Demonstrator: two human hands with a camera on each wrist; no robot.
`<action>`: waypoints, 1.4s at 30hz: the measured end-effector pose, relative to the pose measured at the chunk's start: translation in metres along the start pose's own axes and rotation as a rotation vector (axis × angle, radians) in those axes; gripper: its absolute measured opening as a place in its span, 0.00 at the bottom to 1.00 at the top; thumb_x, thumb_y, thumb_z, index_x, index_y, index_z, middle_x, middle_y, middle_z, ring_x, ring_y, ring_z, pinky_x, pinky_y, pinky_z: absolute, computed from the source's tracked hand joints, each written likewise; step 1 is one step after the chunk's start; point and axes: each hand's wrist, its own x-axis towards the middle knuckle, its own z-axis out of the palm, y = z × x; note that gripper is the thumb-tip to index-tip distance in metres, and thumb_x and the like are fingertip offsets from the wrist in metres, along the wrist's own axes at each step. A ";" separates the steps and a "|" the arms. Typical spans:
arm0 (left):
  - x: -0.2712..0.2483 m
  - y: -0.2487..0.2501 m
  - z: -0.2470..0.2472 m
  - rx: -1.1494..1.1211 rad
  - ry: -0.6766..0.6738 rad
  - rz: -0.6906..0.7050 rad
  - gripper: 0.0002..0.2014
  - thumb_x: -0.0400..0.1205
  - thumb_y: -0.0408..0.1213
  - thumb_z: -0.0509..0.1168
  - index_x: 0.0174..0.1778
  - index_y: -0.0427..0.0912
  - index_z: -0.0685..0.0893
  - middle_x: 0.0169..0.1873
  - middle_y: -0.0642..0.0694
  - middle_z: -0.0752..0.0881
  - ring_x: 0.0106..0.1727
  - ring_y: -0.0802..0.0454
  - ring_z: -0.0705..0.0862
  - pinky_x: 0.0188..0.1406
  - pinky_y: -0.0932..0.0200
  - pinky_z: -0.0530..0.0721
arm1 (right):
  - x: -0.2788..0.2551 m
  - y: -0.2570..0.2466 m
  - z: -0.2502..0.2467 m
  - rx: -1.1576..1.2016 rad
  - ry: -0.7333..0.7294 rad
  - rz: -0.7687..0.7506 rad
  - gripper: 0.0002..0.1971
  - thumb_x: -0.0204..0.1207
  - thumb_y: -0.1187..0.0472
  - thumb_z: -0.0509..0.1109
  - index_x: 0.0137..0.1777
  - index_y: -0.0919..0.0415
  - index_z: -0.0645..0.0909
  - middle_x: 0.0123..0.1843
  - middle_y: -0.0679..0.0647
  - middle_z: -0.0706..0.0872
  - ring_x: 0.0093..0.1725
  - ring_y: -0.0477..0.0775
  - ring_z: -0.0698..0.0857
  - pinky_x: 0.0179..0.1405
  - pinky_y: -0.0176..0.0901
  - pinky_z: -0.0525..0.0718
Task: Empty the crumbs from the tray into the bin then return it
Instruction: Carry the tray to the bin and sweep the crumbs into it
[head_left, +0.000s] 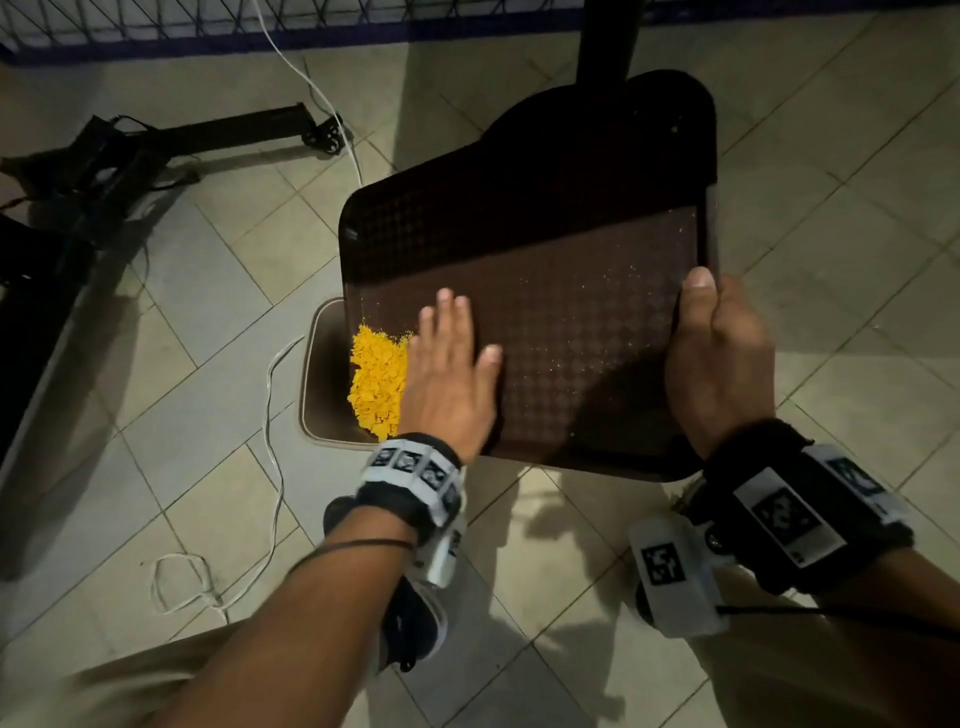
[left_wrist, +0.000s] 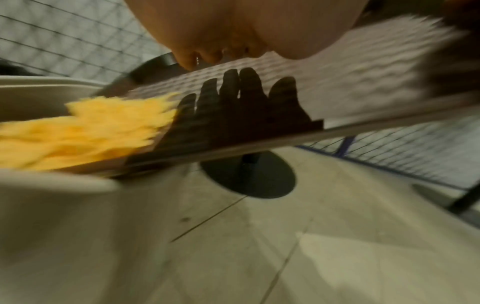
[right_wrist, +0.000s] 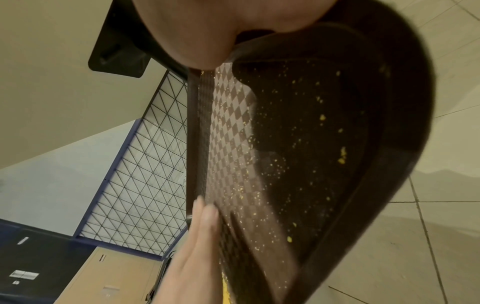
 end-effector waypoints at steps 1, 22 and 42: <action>-0.004 0.021 -0.001 -0.011 0.015 0.074 0.31 0.89 0.53 0.37 0.86 0.46 0.40 0.85 0.49 0.37 0.86 0.49 0.37 0.86 0.46 0.42 | 0.000 -0.001 0.001 0.004 -0.002 -0.003 0.17 0.89 0.52 0.50 0.54 0.62 0.77 0.36 0.40 0.76 0.33 0.29 0.76 0.29 0.17 0.69; 0.044 -0.086 -0.004 0.125 -0.104 -0.206 0.36 0.86 0.63 0.33 0.87 0.46 0.42 0.87 0.49 0.42 0.87 0.51 0.39 0.85 0.47 0.42 | 0.000 -0.015 -0.002 0.015 0.029 -0.096 0.14 0.89 0.53 0.51 0.51 0.58 0.75 0.32 0.43 0.76 0.27 0.30 0.75 0.24 0.23 0.69; 0.038 -0.089 -0.007 0.104 -0.116 -0.242 0.40 0.84 0.66 0.33 0.87 0.44 0.45 0.87 0.45 0.46 0.87 0.47 0.44 0.85 0.45 0.47 | 0.002 -0.016 0.000 0.010 0.033 -0.136 0.12 0.89 0.54 0.51 0.56 0.54 0.76 0.34 0.39 0.76 0.29 0.26 0.75 0.26 0.19 0.70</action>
